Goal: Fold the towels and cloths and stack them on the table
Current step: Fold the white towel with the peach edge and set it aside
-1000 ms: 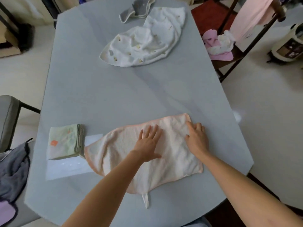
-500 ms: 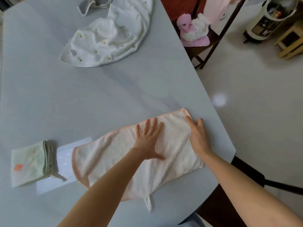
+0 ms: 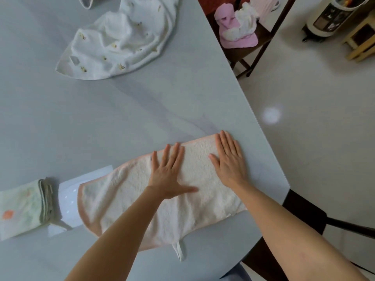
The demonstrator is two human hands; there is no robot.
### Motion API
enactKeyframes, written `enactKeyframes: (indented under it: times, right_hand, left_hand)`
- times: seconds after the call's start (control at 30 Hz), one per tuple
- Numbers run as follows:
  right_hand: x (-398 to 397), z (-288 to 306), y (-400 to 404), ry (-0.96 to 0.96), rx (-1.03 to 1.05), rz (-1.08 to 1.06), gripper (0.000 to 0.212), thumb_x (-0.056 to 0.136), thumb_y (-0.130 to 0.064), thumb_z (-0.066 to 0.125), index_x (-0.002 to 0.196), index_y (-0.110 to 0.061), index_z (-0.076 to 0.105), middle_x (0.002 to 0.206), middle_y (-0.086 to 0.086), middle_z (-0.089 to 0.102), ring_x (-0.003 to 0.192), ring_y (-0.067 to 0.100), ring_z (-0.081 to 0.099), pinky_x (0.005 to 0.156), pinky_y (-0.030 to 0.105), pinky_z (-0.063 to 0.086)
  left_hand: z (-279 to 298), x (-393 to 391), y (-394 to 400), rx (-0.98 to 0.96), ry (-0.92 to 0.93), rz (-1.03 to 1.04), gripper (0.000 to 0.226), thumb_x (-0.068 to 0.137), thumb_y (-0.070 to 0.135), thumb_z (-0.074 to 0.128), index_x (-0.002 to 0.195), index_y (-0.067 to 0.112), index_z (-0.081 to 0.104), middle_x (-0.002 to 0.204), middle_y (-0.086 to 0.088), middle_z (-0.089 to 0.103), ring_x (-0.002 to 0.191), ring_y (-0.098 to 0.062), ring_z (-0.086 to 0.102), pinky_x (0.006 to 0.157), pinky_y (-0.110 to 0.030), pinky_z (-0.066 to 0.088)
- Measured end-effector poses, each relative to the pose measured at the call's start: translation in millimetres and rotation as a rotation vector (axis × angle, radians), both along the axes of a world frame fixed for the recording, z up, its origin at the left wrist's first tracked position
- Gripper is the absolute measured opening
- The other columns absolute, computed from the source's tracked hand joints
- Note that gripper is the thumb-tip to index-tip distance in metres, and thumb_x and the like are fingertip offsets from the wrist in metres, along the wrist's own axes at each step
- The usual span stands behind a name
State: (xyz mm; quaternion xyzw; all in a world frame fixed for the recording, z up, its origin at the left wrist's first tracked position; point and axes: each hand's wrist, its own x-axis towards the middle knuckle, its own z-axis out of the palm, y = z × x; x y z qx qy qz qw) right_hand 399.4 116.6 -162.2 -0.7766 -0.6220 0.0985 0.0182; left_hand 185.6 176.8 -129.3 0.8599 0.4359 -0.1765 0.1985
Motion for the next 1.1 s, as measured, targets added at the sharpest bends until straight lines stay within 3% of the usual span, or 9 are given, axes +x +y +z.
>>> enactKeyframes:
  times: [0.13, 0.3, 0.37, 0.47, 0.53, 0.6, 0.83, 0.97, 1.1]
  right_hand:
    - [2, -1, -9, 0.011, -0.052, -0.08, 0.07, 0.098, -0.05, 0.015, 0.15, -0.003, 0.018, 0.158, 0.01, 0.019, 0.146, 0.019, 0.017, 0.118, 0.039, 0.011]
    - [7, 9, -7, -0.038, -0.05, -0.187, 0.072, 0.095, -0.047, 0.014, 0.15, -0.002, 0.018, 0.157, 0.013, 0.02, 0.145, 0.024, 0.023, 0.117, 0.04, 0.009]
    - [-20, 17, 0, -0.021, -0.025, -0.158, 0.07, 0.095, -0.043, 0.018, 0.147, 0.002, 0.023, 0.155, 0.018, 0.023, 0.143, 0.029, 0.025, 0.117, 0.039, 0.008]
    - [-87, 22, 1, 0.118, 0.035, 0.115, 0.063, 0.096, -0.037, 0.028, 0.146, 0.002, 0.027, 0.154, 0.018, 0.027, 0.143, 0.027, 0.025, 0.118, 0.036, 0.009]
    - [-137, 24, 3, 0.193, 0.044, 0.241, 0.061, 0.097, -0.036, 0.029, 0.147, 0.0, 0.028, 0.154, 0.016, 0.028, 0.143, 0.026, 0.025, 0.117, 0.035, 0.011]
    - [-170, 24, 7, 0.236, 0.03, 0.249, 0.06, 0.096, -0.033, 0.029, 0.146, 0.001, 0.03, 0.152, 0.017, 0.031, 0.142, 0.027, 0.028, 0.115, 0.036, 0.014]
    - [-226, 8, 8, 0.096, 0.038, 0.248, 0.057, 0.094, -0.032, 0.031, 0.144, -0.004, 0.038, 0.151, 0.016, 0.034, 0.14, 0.03, 0.033, 0.112, 0.04, 0.021]
    - [-238, -1, 7, 0.011, 0.039, 0.262, 0.064, 0.094, -0.052, 0.028, 0.149, -0.02, 0.031, 0.155, 0.019, 0.024, 0.143, 0.035, 0.023, 0.115, 0.043, 0.014]
    - [-239, -4, 17, -0.049, 0.008, 0.274, 0.068, 0.094, -0.062, 0.016, 0.152, -0.026, 0.013, 0.159, 0.013, 0.011, 0.147, 0.033, 0.009, 0.118, 0.041, 0.004]
  left_hand:
    - [-7, -24, 0, 0.097, 0.032, 0.139, 0.101, 0.072, 0.086, -0.002, 0.145, 0.021, -0.026, 0.154, 0.006, -0.03, 0.143, -0.022, -0.026, 0.115, -0.056, -0.01]
    - [-8, -68, 1, 0.154, 0.017, 0.214, 0.093, 0.077, 0.077, -0.007, 0.147, 0.018, -0.019, 0.156, 0.002, -0.023, 0.144, -0.021, -0.02, 0.118, -0.05, -0.008]
    - [-8, -78, 1, 0.143, -0.022, 0.246, 0.09, 0.081, 0.072, -0.005, 0.15, 0.015, -0.014, 0.156, 0.0, -0.02, 0.146, -0.021, -0.017, 0.118, -0.046, -0.009]
    - [-4, -101, -5, 0.216, -0.084, 0.304, 0.067, 0.098, 0.047, 0.013, 0.153, 0.009, 0.007, 0.16, -0.008, 0.005, 0.148, -0.022, -0.001, 0.12, -0.043, -0.004]
    - [2, -128, -9, 0.313, -0.147, 0.451, 0.05, 0.1, 0.024, 0.032, 0.148, 0.008, 0.031, 0.151, -0.014, 0.035, 0.142, -0.03, 0.027, 0.118, -0.045, 0.013]
    - [9, -153, -5, 0.368, -0.193, 0.603, 0.041, 0.098, 0.015, 0.04, 0.137, 0.008, 0.047, 0.133, -0.015, 0.053, 0.123, -0.035, 0.046, 0.107, -0.044, 0.029]
    - [18, -206, 17, 0.19, -0.072, 0.716, 0.025, 0.095, 0.032, 0.052, 0.113, 0.016, 0.057, 0.115, -0.006, 0.057, 0.109, -0.029, 0.052, 0.09, -0.037, 0.035]
    - [20, -226, 30, 0.179, -0.222, 0.777, 0.016, 0.096, 0.018, 0.048, 0.1, 0.006, 0.058, 0.104, -0.012, 0.052, 0.086, -0.034, 0.058, 0.068, -0.037, 0.042]
    - [18, -246, 51, 0.177, -0.328, 0.849, 0.015, 0.094, 0.009, 0.047, 0.103, 0.003, 0.058, 0.109, -0.014, 0.047, 0.086, -0.034, 0.056, 0.066, -0.034, 0.037]
